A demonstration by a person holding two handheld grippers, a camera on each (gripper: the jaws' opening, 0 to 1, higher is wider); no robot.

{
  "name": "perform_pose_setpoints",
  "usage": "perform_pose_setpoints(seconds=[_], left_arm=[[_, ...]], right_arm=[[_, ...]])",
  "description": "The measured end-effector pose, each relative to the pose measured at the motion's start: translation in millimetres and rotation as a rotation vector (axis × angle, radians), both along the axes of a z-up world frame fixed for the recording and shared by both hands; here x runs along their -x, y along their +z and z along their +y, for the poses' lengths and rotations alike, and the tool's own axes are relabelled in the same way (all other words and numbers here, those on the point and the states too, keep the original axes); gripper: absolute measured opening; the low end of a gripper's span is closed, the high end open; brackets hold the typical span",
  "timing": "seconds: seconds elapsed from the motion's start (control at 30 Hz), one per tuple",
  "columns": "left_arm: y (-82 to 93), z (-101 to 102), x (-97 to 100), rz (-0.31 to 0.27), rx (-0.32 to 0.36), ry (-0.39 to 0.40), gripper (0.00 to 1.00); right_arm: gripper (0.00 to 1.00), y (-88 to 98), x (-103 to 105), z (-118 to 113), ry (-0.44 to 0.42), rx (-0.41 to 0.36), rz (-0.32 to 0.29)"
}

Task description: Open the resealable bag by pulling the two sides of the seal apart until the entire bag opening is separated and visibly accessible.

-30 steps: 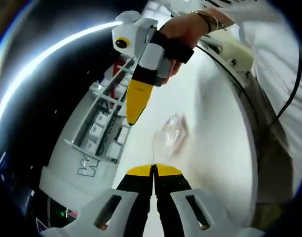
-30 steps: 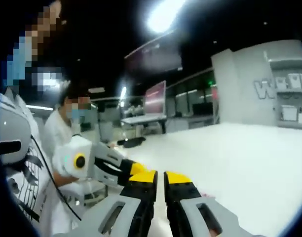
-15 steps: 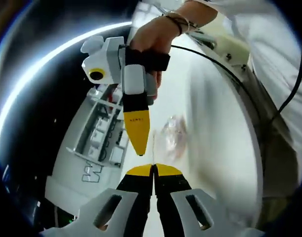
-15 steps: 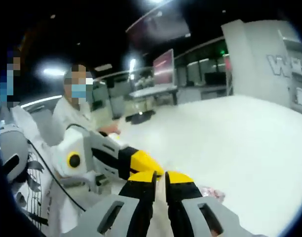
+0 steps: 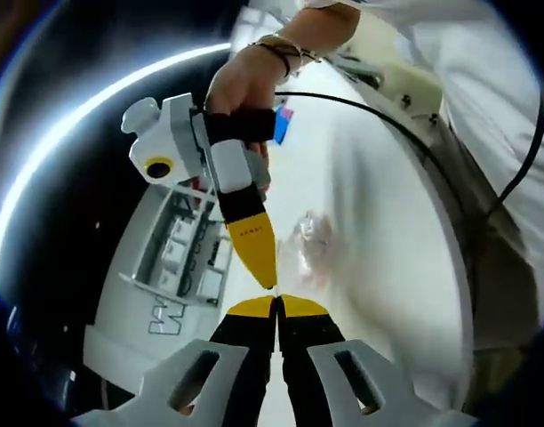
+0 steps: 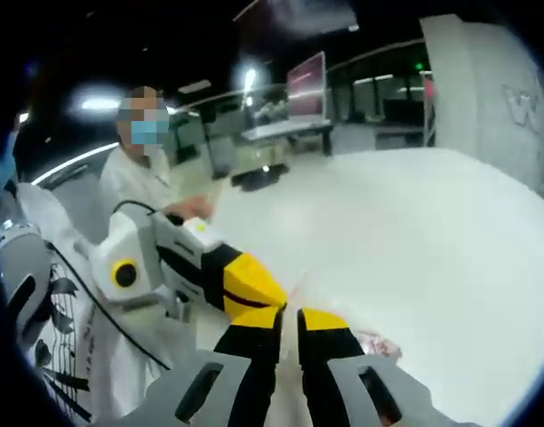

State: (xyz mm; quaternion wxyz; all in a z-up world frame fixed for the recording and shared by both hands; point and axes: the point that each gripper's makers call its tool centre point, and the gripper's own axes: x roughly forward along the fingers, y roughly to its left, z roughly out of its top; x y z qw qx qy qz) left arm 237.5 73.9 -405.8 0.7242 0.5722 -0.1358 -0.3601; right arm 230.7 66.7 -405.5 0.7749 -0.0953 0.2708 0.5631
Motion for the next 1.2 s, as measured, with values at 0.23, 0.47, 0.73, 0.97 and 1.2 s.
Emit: perform_pose_setpoints(seconds=[0.23, 0.47, 0.73, 0.97, 1.2], left_arm=[[0.0, -1, -0.5, -0.015, -0.022, -0.001, 0.01], [7.0, 6, -2.3, -0.046, -0.020, 0.028, 0.01], [7.2, 8, -4.7, -0.073, -0.057, 0.047, 0.06], [9.4, 7, -6.5, -0.110, -0.109, 0.044, 0.06], [16.6, 6, -6.6, -0.150, -0.124, 0.040, 0.06]], right_arm=[[0.02, -7.4, -1, -4, -0.014, 0.011, 0.024], [0.00, -7.9, -5, -6, -0.032, -0.020, 0.052], [0.00, -4.7, -4, -6, -0.060, -0.092, 0.107], [0.00, -1.2, -2, -5, -0.077, -0.172, 0.188], [0.00, -2.7, 0, -6, -0.092, -0.212, 0.236]])
